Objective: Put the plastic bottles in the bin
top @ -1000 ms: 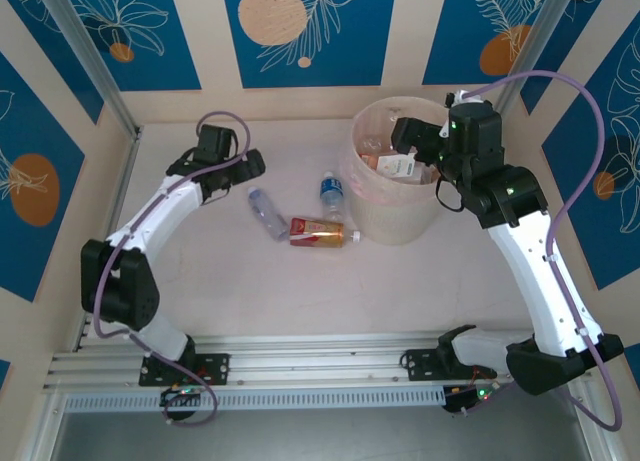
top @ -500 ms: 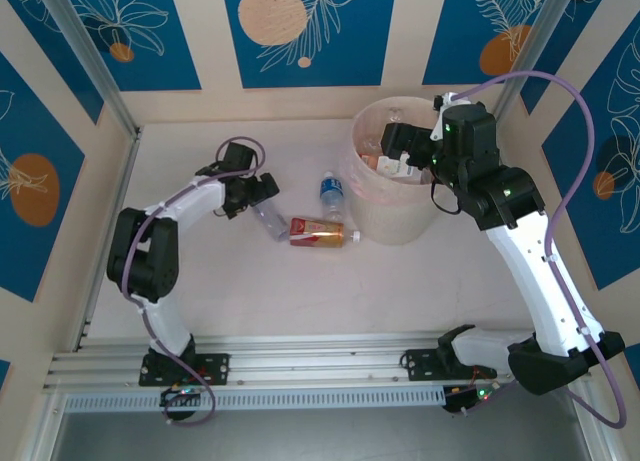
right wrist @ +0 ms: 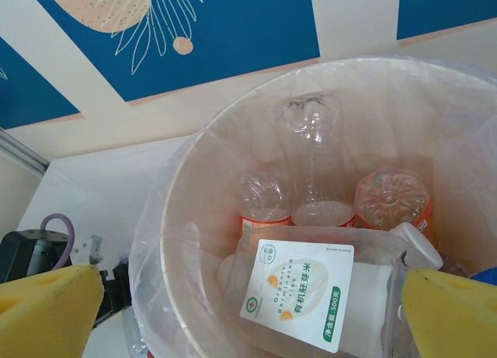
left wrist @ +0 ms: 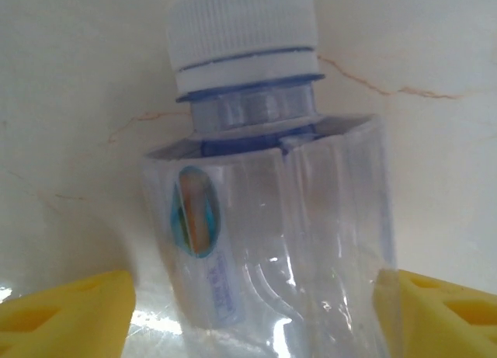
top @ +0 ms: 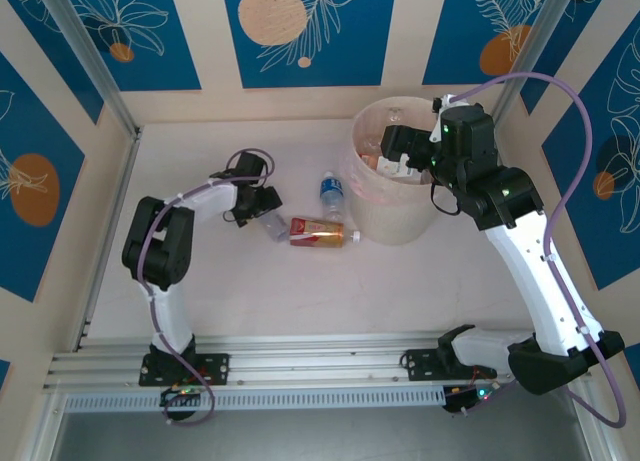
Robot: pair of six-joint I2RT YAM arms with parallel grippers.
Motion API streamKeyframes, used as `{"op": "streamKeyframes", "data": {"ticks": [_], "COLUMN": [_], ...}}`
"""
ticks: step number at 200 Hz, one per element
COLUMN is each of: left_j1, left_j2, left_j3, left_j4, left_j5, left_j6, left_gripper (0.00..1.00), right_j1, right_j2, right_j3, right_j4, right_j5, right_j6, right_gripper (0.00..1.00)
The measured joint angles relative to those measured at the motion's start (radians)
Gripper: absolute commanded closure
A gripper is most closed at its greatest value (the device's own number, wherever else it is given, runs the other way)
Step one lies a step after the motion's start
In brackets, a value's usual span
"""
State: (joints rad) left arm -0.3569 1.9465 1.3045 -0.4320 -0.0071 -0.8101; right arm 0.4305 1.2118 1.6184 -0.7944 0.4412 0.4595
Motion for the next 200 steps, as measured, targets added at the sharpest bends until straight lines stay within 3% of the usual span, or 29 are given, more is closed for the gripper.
{"op": "streamKeyframes", "data": {"ticks": [61, 119, 200], "left_j1": [-0.001, -0.001, -0.011], "left_j2": [0.028, -0.037, -0.452], "left_j3": [0.029, 0.022, -0.135], "left_j4": [-0.002, 0.0, 0.163], "left_j5": [-0.011, -0.061, -0.102], "left_j6": [0.008, 0.061, 0.266], "left_gripper": [0.46, 0.47, 0.47], "right_j1": [0.002, 0.006, 0.011], "right_j2": [0.0, 0.001, 0.01], "right_j3": [-0.022, -0.05, -0.085], "right_j4": [0.001, 0.01, 0.061], "right_j5": [-0.002, -0.037, -0.166], "right_j6": [0.01, 0.041, 0.086], "right_gripper": [0.01, 0.01, 0.01]}}
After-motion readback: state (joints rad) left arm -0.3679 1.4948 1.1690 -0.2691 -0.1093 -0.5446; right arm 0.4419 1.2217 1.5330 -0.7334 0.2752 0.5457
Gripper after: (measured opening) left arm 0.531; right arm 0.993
